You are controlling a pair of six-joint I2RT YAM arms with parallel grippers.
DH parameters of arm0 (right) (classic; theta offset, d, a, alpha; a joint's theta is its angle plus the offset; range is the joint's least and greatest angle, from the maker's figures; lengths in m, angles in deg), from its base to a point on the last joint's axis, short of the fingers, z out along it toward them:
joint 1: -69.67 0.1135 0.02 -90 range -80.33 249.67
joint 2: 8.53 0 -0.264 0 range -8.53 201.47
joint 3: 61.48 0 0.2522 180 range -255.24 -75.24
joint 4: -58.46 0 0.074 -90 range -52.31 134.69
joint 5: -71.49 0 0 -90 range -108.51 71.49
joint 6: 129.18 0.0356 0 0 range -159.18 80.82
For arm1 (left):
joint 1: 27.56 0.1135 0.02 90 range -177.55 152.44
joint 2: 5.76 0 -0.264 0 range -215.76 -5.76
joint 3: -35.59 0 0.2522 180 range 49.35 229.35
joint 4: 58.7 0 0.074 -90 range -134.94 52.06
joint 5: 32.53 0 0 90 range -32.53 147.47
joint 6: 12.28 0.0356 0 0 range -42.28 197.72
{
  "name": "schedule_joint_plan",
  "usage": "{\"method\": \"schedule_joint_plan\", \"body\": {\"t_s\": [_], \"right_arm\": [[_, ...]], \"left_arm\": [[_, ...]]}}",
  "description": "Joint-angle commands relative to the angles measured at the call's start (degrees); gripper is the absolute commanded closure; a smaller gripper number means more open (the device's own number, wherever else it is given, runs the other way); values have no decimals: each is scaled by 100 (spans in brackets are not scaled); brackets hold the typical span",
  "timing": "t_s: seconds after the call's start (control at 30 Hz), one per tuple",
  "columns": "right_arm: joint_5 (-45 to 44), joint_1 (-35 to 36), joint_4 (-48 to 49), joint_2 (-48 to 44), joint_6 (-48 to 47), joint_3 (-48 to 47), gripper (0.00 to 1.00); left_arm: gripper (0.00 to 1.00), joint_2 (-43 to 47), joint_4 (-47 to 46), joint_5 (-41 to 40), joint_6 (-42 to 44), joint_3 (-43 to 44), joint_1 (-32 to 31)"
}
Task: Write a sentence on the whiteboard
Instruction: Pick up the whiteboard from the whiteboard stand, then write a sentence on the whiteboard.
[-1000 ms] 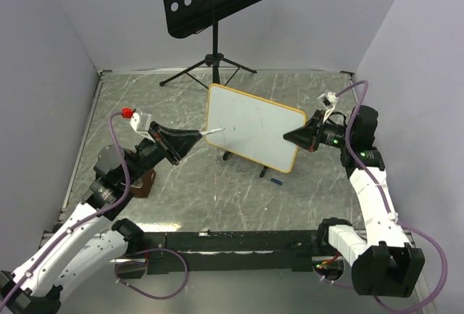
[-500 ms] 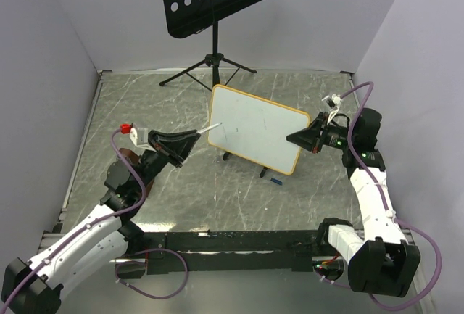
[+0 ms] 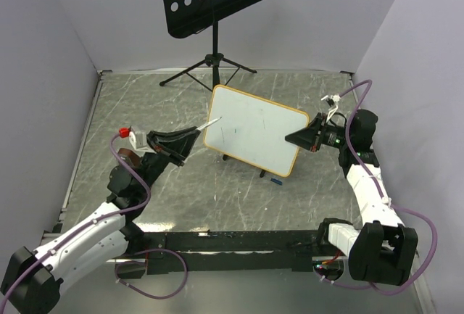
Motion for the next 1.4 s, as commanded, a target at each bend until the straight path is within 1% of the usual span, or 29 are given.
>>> {"method": "schedule_joint_plan", "body": {"t_s": [0.0, 0.17, 0.43, 0.73, 1.13, 1.37], "right_arm": [[366, -39, 941, -101, 433, -31, 100], [393, -39, 897, -66, 415, -48, 100], [410, -39, 880, -66, 380, -40, 100], [402, -39, 836, -75, 310, -31, 100], [402, -30, 836, -83, 292, -13, 100], [410, -30, 862, -57, 292, 4, 100]], "left_arm": [[99, 36, -224, -176, 342, 148, -99], [99, 238, 23, -316, 492, 157, -108], [99, 458, 242, -483, 352, 122, -108], [99, 564, 172, -528, 149, -54, -99], [99, 555, 822, -422, 439, 192, -90], [99, 599, 954, -422, 536, 183, -99]]}}
